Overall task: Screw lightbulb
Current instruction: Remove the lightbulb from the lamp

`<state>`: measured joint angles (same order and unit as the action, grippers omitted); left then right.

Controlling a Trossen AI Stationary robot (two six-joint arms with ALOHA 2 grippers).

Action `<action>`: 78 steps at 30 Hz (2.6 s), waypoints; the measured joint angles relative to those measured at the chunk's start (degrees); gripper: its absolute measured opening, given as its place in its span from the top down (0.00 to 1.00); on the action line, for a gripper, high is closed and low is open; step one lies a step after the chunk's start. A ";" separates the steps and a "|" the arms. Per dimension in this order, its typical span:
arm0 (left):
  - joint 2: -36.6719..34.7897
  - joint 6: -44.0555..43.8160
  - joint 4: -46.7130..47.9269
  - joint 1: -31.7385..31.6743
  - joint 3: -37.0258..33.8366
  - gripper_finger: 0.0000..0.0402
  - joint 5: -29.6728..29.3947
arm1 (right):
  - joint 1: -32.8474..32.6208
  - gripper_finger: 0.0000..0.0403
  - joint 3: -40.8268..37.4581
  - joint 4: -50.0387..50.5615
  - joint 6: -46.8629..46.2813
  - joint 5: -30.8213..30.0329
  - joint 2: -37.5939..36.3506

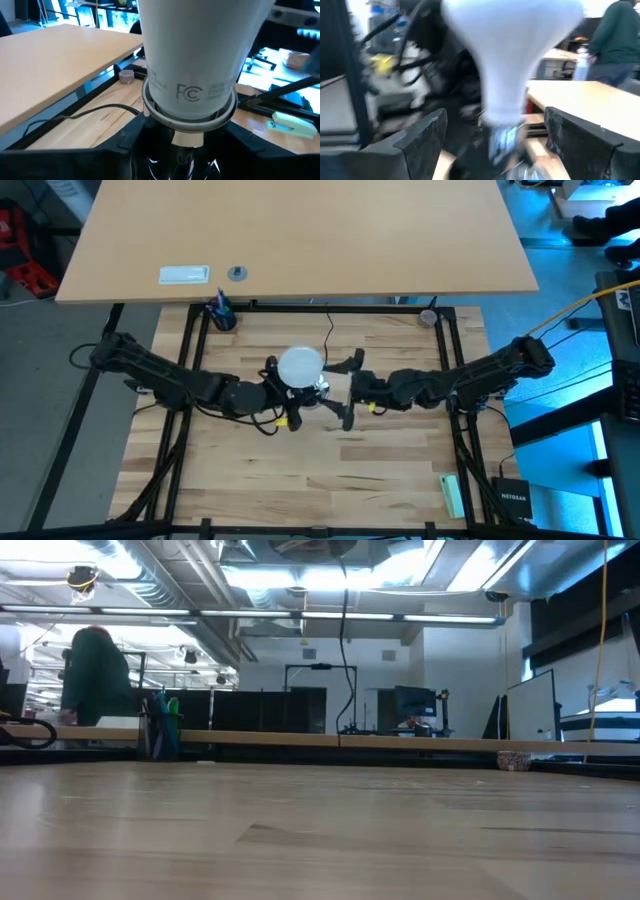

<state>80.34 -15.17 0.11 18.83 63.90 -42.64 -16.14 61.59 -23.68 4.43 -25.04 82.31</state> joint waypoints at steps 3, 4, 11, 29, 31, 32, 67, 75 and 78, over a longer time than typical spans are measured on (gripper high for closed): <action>-0.20 -0.08 1.59 0.99 0.00 0.60 -0.18 | 0.04 0.17 2.49 1.13 0.51 0.32 2.02; 0.18 -0.48 1.54 1.19 0.00 0.60 -0.21 | 0.04 0.18 3.15 1.39 0.59 0.86 2.71; 2.46 2.98 -0.41 0.59 -0.04 0.60 3.52 | 0.04 0.31 4.47 2.59 0.56 1.63 5.37; 2.27 7.31 -2.25 3.69 0.07 0.60 19.76 | 0.08 0.62 6.64 4.96 1.67 25.18 4.41; 2.27 8.78 -4.30 4.44 0.07 0.60 25.54 | 0.15 0.62 7.04 4.45 1.93 33.77 4.41; 2.27 9.06 -5.45 4.75 0.07 0.60 28.48 | 0.15 0.62 7.07 4.01 2.35 37.76 4.41; 2.69 1.88 -2.29 4.62 -0.13 0.59 -1.03 | 0.00 0.14 7.13 7.67 -2.63 4.91 4.32; 2.68 4.96 -2.11 5.14 -0.07 0.59 2.07 | 0.00 0.43 7.18 6.56 -1.55 6.50 3.71; 2.68 7.71 -2.27 4.83 -0.07 0.59 11.00 | -0.07 0.61 7.18 7.78 -1.55 12.06 3.73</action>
<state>83.02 -7.47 -2.16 23.66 63.83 -31.64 -16.21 68.77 -15.91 2.88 -12.98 86.04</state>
